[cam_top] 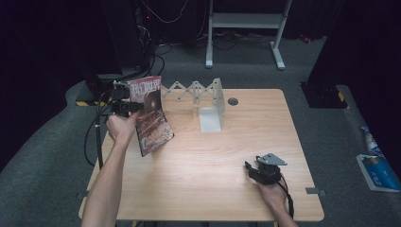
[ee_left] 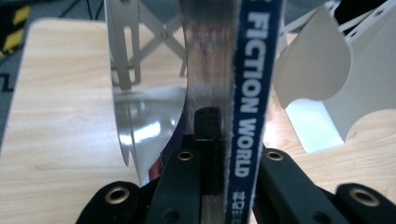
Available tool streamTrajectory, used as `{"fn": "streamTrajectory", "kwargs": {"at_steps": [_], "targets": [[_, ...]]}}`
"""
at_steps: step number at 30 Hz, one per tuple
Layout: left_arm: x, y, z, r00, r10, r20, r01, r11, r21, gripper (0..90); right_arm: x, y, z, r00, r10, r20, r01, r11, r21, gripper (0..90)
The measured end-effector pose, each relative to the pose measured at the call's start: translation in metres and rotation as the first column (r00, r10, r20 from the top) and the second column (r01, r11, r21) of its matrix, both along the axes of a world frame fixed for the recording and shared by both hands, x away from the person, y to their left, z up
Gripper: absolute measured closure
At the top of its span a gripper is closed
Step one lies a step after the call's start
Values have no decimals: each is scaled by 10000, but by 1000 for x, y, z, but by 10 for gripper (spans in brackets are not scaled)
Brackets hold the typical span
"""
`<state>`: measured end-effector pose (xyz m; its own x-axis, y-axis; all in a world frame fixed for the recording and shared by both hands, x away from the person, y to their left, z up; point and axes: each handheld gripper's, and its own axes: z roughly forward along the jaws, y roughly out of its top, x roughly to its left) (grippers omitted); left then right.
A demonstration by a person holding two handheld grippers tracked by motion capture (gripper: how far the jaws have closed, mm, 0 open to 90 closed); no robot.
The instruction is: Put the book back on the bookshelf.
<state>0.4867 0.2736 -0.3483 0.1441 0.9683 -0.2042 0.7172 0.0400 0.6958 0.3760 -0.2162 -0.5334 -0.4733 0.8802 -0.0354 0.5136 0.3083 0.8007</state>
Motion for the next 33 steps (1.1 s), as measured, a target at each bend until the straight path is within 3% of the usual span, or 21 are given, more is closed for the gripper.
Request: {"fn": "streamTrajectory", "kwargs": {"at_steps": [6, 11, 15, 20, 28, 33], "targets": [[-4, 0, 4, 9973, 46, 736, -62, 9997, 224, 841, 0, -1, 0, 10000, -22, -21, 22, 10000, 16, 450], [-5, -2, 1, 9901, 21, 1401, -80, 9991, 411, 841, 0, -1, 0, 10000, -47, -39, 47, 10000, 30, 448], [-7, -3, -4, 9800, 20, 1988, -135, 9983, 567, 841, 0, -1, 0, 10000, -77, -36, 77, 10000, 29, 446], [-12, -2, -14, 9679, 281, 2496, -397, 9983, 415, 842, 0, 0, 0, 9999, -98, -41, 99, 9999, 50, 447], [-15, -5, -22, 9478, 502, 3148, -670, 9968, 430, 842, 0, 0, 0, 9999, -108, -48, 109, 9999, 51, 447], [-15, -5, -31, 9368, 673, 3434, -802, 9965, 234, 840, 0, 0, 0, 9999, -105, -52, 105, 9999, 57, 446]]}}
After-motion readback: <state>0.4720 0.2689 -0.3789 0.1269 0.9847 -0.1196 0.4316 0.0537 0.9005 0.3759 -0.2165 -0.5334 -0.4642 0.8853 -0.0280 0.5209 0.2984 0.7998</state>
